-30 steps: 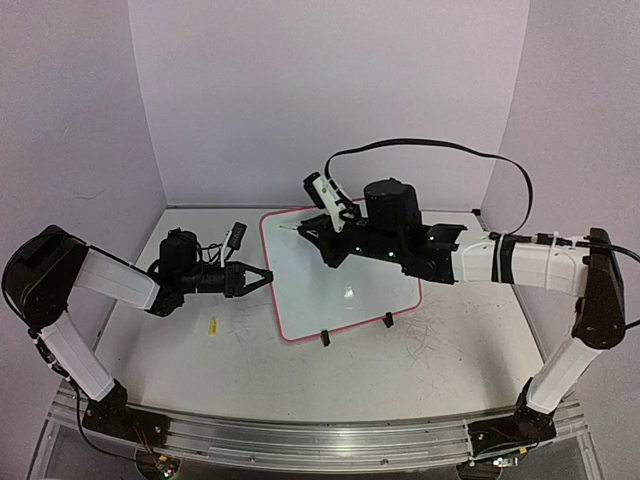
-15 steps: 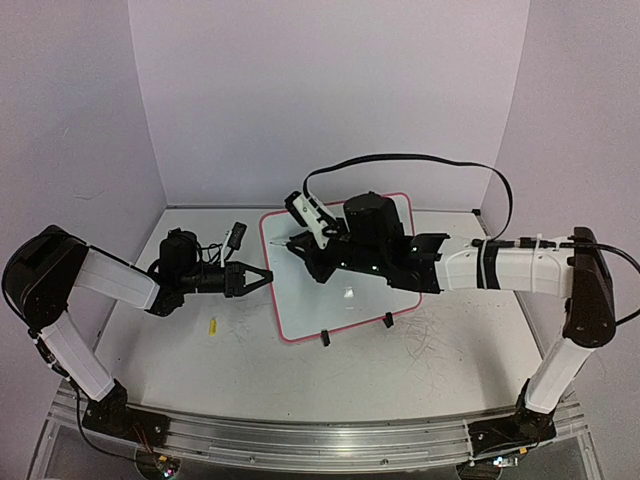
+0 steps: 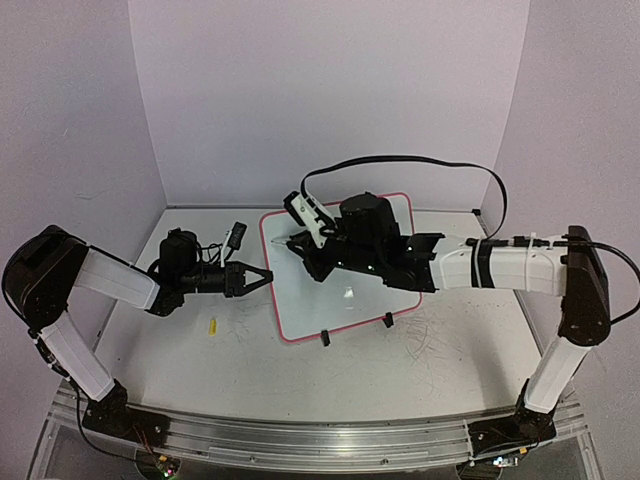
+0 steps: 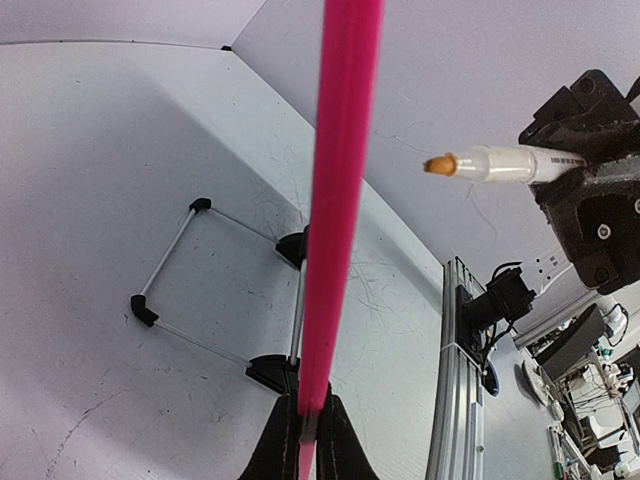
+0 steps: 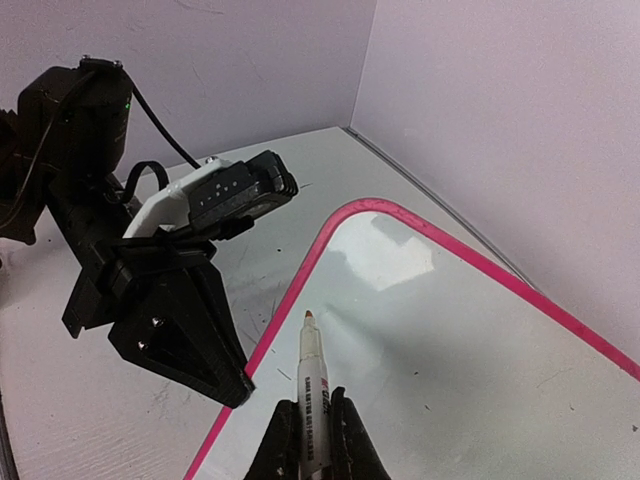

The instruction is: Write a sentence on the whiteboard

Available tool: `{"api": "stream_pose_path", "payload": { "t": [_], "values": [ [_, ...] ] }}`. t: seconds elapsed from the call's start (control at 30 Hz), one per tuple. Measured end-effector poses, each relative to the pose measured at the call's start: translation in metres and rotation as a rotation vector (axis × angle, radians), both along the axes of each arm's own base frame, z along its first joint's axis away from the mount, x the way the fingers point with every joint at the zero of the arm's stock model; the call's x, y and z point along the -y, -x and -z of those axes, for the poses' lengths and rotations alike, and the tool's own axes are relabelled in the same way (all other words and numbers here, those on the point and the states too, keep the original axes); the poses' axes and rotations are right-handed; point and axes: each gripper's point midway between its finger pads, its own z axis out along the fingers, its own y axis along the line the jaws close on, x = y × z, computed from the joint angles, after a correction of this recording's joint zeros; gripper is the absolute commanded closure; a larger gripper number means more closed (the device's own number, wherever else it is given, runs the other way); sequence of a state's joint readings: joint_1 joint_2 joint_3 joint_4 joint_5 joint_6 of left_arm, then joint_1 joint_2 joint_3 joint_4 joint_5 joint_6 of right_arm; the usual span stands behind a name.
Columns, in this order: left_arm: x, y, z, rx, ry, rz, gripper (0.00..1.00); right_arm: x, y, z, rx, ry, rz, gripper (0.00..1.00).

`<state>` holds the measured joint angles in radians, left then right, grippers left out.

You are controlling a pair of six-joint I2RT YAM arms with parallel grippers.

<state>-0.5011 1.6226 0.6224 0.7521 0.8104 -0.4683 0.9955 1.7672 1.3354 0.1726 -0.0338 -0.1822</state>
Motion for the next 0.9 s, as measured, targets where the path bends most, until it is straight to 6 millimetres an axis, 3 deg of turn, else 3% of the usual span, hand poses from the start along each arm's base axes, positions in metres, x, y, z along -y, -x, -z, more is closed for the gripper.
{"api": "stream_pose_path", "payload": {
  "t": [0.9],
  "values": [
    [0.000,0.000,0.000,0.000,0.000,0.000,1.00,0.001,-0.012,0.007,0.014,0.015,0.056,1.00]
  ]
}}
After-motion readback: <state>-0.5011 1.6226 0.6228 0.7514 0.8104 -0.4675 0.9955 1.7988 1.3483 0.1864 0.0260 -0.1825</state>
